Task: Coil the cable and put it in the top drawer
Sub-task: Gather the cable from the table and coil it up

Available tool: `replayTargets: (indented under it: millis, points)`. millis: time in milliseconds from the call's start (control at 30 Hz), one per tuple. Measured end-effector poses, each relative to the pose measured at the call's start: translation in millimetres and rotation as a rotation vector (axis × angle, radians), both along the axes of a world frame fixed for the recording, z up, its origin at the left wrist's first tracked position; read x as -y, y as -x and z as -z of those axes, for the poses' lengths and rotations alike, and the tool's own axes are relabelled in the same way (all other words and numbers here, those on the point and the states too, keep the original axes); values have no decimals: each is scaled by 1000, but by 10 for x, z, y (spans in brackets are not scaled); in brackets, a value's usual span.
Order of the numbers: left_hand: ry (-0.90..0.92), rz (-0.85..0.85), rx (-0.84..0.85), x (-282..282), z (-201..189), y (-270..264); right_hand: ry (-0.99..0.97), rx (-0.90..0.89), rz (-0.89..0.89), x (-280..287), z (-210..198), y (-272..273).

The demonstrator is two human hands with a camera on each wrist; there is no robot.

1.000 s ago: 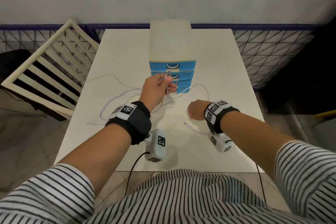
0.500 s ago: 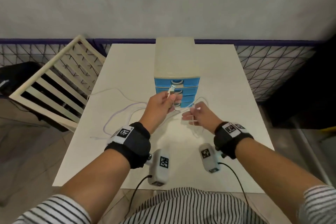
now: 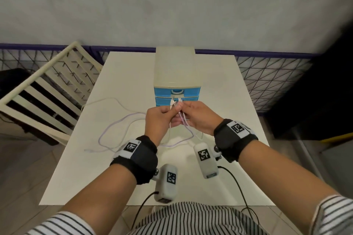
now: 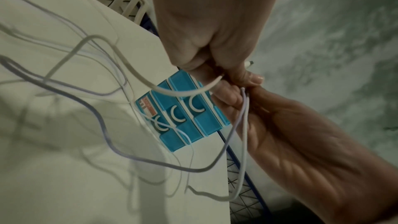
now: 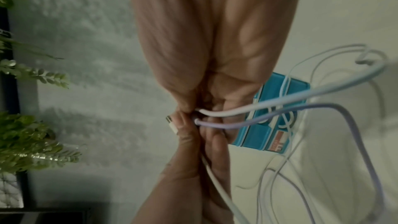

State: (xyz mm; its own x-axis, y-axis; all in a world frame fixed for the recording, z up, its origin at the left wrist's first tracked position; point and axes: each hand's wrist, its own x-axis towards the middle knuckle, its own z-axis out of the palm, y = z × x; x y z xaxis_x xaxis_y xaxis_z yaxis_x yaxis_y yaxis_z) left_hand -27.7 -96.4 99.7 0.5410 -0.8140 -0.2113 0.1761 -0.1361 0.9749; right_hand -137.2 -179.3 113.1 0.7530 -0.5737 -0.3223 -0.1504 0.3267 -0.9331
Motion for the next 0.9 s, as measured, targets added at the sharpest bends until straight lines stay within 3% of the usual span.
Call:
replayTargets:
  millis: [200,333,500,633,900]
  points:
    - [-112,176,149,38,-17,25,124,-61,103,-41,12,-37]
    - [-177,345,266,60,-56,81,-16,61,185,-99,-1,-94]
    - [-156,396,247,-9,-56,125,-107,54,106,-79,-73,-114]
    - [-101,365,138,-63,-9,163,-158,6,48,-39,-98,-62]
    - [-31,426,42,-90,14,47,-148,-45,-81,-51,-83,-17]
